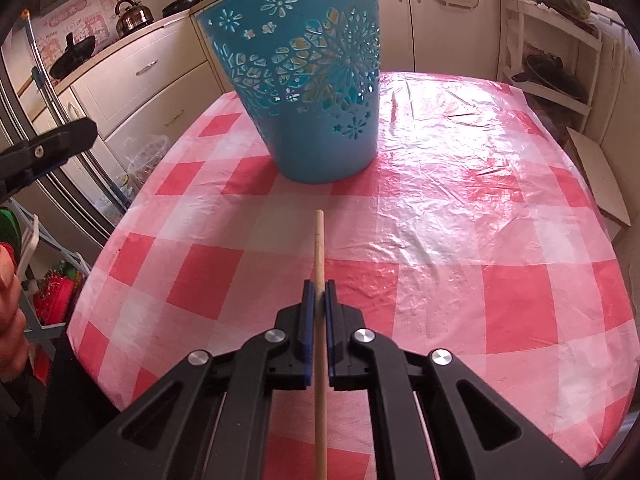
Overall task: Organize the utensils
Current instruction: 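Move the left tool back from the cup while the right tool holds its chopstick, then carry the wooden chopstick in the right tool up over the teal cup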
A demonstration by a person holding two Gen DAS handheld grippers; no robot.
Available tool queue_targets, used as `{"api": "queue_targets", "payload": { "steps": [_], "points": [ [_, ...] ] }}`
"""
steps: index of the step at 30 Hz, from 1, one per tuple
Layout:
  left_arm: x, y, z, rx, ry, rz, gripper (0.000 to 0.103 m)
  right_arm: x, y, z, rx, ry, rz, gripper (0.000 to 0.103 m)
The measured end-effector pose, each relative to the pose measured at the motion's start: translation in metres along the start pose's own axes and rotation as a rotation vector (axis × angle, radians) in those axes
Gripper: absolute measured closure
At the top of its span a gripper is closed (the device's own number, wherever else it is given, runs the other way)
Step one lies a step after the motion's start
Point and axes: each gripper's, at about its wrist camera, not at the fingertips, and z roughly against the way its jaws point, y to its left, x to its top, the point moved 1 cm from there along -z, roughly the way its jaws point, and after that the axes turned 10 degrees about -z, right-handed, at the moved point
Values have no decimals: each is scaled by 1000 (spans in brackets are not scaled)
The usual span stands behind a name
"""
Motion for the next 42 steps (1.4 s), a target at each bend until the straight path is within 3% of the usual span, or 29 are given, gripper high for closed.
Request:
{"api": "queue_targets", "payload": {
  "steps": [7, 13, 20, 25, 31, 37, 42],
  "points": [
    [-2, -3, -5, 6, 15, -7, 10, 5, -7, 16, 175, -5, -116, 97],
    [-5, -6, -10, 8, 30, -9, 10, 14, -8, 45, 358, -83, -184, 97],
    [-10, -5, -17, -4, 52, 15, 10, 48, 0, 88, 515, -260, -232, 97],
    [-12, -3, -20, -12, 52, 31, 9, 101, 14, 114, 590, -453, -252, 97],
    [-16, 6, -24, -21, 62, 65, 9, 161, 35, 104, 538, -613, -239, 97],
    [-19, 17, -31, -33, 72, 104, 9, 195, 43, 85, 372, -738, -207, 97],
    [-18, 20, -35, -44, 75, 123, 9, 199, 45, 56, 251, -730, -183, 97]
  ]
}}
